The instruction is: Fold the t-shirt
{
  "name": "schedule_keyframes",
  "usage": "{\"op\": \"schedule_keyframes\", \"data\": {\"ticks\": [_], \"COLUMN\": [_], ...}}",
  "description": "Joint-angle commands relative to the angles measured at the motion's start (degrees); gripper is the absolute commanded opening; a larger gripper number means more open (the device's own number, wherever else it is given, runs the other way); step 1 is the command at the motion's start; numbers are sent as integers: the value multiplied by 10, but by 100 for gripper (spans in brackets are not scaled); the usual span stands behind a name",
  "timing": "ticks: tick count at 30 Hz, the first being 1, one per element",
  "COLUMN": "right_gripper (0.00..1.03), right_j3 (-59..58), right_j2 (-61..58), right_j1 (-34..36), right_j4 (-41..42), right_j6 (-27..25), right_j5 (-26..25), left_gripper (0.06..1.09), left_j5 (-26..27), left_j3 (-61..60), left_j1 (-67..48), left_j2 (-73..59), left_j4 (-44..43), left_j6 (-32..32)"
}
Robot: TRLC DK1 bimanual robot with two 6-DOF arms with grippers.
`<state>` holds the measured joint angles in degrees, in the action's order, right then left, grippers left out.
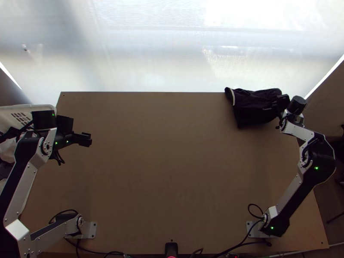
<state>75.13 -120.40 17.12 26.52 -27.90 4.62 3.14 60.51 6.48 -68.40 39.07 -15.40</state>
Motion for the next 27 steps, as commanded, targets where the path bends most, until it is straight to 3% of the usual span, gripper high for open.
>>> {"op": "schedule_keyframes", "data": {"ticks": [1,2,4,6,8,27], "right_gripper": [23,32,39,64,99,99], "right_j3": [-17,-22,-27,-32,-36,-129], "right_j2": [-12,-13,-13,-13,-13,66], "right_j1": [29,32,38,43,48,192], "right_j4": [-3,-4,-4,-6,-12,-31], "right_j6": [-11,-11,-12,-13,-22,-58], "right_j5": [3,3,3,3,3,4], "left_gripper": [104,104,104,104,104,104], "left_j5": [-2,-2,-3,-4,-4,-4], "left_j3": [-2,-2,-3,-3,-6,-32], "left_j1": [-3,-3,-3,-3,-7,-26], "left_j2": [-2,-2,-2,-1,0,36], "left_j4": [-1,-1,-1,-1,0,7], "left_j6": [-1,-1,-2,-2,-3,-6]}}
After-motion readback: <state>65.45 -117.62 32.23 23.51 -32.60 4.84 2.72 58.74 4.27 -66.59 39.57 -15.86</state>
